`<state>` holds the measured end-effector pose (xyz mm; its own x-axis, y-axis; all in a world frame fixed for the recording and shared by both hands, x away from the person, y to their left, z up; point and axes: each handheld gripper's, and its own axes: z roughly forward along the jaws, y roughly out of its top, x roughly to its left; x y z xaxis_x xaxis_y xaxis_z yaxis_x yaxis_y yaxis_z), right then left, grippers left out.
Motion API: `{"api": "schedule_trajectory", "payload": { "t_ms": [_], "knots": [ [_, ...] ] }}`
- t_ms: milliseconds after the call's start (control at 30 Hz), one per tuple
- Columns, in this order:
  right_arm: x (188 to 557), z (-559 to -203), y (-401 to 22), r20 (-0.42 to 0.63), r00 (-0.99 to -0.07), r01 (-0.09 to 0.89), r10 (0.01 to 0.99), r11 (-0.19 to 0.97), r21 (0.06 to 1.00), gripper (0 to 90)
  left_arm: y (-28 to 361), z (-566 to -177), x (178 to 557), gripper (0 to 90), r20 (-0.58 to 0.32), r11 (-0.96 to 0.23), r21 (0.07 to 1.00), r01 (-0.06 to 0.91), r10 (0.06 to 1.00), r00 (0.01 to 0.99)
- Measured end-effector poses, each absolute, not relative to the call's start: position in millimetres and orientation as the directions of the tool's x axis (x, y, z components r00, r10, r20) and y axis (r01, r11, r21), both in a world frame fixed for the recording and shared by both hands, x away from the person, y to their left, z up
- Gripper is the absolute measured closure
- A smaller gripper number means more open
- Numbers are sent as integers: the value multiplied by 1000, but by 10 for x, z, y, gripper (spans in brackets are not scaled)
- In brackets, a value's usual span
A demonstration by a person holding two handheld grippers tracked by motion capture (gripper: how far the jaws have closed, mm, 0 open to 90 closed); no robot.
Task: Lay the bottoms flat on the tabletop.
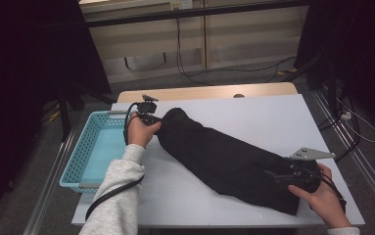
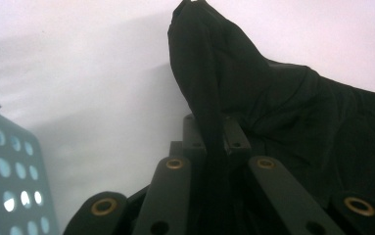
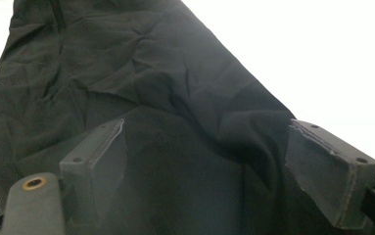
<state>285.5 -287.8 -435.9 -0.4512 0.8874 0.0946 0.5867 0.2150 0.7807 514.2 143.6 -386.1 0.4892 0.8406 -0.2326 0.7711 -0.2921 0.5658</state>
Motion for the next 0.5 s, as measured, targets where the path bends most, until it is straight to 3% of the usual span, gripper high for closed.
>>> {"api": "schedule_trajectory", "payload": {
  "t_ms": [500],
  "knots": [
    [2863,-4346,-2851,91,-462,579,882,222,785,155,1528,-3799,5132,845,-222,-286,560,777,852,473]
  ]
}}
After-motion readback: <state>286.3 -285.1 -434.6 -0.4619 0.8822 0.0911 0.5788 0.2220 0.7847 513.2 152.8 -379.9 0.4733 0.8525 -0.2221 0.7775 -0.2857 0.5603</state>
